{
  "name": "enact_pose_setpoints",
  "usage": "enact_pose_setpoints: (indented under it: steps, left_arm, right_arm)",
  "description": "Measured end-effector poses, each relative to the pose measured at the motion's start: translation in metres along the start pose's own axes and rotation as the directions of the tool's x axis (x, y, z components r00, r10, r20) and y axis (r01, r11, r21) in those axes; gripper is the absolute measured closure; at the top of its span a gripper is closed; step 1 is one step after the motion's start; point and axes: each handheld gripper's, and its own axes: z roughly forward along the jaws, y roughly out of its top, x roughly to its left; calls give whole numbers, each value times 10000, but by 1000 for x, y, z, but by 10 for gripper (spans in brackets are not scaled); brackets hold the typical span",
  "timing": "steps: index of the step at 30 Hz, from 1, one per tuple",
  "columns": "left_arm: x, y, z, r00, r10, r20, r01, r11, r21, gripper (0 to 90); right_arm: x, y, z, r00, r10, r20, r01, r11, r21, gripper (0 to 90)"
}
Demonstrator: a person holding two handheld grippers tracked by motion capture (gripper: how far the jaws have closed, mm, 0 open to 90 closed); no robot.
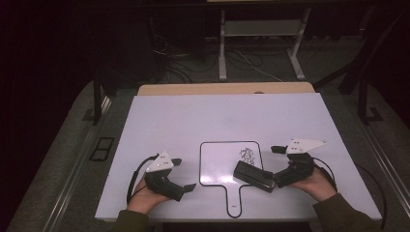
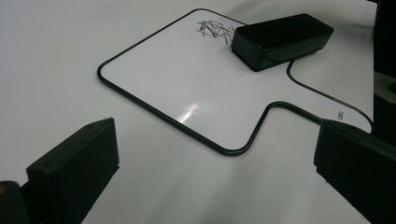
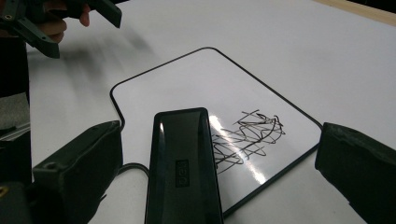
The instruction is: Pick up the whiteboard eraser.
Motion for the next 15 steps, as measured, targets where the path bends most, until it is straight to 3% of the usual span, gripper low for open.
enact_pose_setpoints:
  steps: [15]
  left_arm:
    - [0,0,0,10000,-38,23,38,10000,-50,0]
  right_arm:
    - [4,16,25,9984,-340,-441,356,9987,358,0]
